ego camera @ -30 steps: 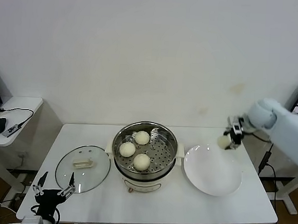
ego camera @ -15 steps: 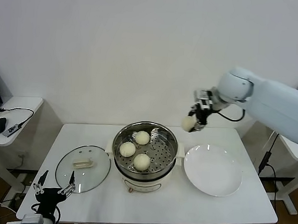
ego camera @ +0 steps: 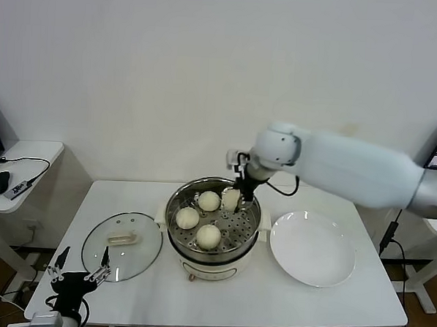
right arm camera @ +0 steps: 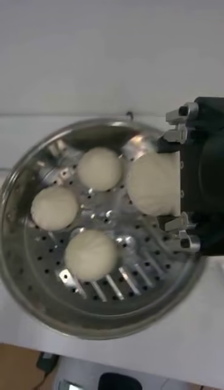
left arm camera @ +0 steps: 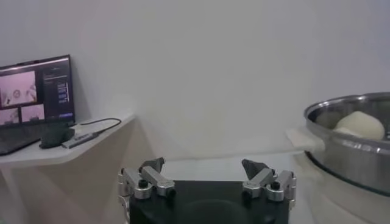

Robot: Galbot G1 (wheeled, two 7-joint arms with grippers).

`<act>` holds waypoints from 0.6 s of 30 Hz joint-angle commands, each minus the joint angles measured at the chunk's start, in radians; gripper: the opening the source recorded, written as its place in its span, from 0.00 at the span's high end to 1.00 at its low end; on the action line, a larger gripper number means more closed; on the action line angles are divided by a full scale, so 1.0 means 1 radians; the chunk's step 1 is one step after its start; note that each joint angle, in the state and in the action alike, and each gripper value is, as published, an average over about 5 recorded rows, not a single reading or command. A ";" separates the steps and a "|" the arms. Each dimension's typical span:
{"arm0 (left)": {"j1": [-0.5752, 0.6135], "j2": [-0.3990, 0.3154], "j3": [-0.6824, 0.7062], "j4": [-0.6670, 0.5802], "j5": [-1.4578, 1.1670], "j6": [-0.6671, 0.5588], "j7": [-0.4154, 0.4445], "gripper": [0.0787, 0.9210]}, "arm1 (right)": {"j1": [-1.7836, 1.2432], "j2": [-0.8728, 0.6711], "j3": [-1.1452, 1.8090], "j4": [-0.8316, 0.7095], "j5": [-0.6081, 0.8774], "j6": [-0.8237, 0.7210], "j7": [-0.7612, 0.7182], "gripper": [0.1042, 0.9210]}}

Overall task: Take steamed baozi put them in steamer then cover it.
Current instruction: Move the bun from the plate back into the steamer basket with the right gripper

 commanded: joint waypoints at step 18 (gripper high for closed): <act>-0.006 -0.004 -0.001 0.002 0.000 -0.001 0.000 0.12 | -0.120 0.082 0.021 -0.101 -0.079 -0.023 0.020 0.37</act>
